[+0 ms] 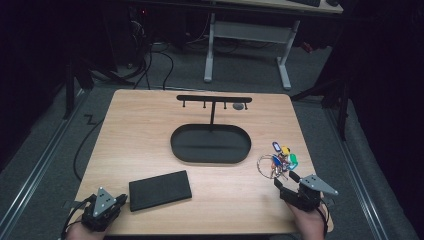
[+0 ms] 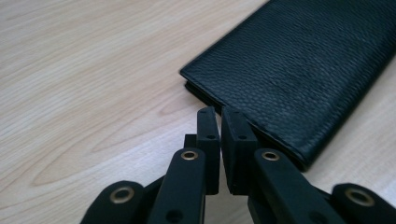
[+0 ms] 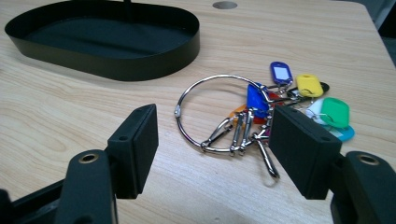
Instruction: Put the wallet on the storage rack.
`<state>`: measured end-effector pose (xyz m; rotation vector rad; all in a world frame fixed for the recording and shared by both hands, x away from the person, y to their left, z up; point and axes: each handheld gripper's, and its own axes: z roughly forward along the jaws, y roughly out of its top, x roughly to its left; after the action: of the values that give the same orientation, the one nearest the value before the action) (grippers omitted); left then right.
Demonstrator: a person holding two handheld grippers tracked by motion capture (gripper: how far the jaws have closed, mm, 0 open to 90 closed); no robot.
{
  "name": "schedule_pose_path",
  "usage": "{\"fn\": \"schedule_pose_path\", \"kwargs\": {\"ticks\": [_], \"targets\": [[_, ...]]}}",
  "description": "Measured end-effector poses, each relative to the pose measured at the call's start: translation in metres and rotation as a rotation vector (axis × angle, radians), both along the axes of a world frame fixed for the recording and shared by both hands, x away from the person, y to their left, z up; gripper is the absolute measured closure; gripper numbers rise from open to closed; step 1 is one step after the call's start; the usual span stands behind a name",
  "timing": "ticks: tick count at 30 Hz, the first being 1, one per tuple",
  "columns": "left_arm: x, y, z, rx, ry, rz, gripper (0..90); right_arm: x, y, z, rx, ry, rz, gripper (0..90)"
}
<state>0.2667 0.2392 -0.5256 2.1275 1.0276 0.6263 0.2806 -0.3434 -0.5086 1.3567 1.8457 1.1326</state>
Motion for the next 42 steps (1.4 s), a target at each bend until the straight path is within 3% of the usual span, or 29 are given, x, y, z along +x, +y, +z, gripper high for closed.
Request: {"fn": "schedule_pose_path", "kwargs": {"ticks": [5, 10, 21, 29, 33, 36, 39, 42], "targets": [[-0.006, -0.008, -0.001, 0.029, 0.003, -0.033, 86.7, 0.004, 0.002, -0.001, 0.001, 0.005, 0.016, 33.6], [-0.015, -0.015, 0.001, 0.028, 0.003, -0.065, 87.0, 0.007, 0.003, -0.001, 0.010, 0.006, 0.021, 33.7], [-0.037, -0.061, 0.005, 0.080, -0.034, -0.259, 84.1, 0.005, -0.001, -0.001, 0.019, 0.008, 0.008, 34.1], [-0.043, -0.084, 0.005, 0.077, -0.036, -0.343, 80.9, 0.001, -0.006, -0.002, 0.020, 0.012, -0.009, 34.3], [-0.044, -0.085, 0.008, 0.074, -0.051, -0.344, 77.2, -0.001, -0.008, -0.002, 0.024, 0.011, -0.016, 34.4], [-0.042, -0.081, 0.013, 0.078, -0.092, -0.314, 71.5, -0.002, -0.008, -0.002, 0.026, 0.016, -0.020, 34.6], [-0.030, -0.087, 0.021, 0.052, -0.097, -0.303, 64.6, -0.001, -0.008, -0.002, 0.033, 0.011, -0.023, 34.9], [-0.015, -0.106, 0.036, 0.027, -0.099, -0.315, 55.9, 0.001, -0.005, -0.002, 0.028, 0.013, -0.012, 34.9]]}}
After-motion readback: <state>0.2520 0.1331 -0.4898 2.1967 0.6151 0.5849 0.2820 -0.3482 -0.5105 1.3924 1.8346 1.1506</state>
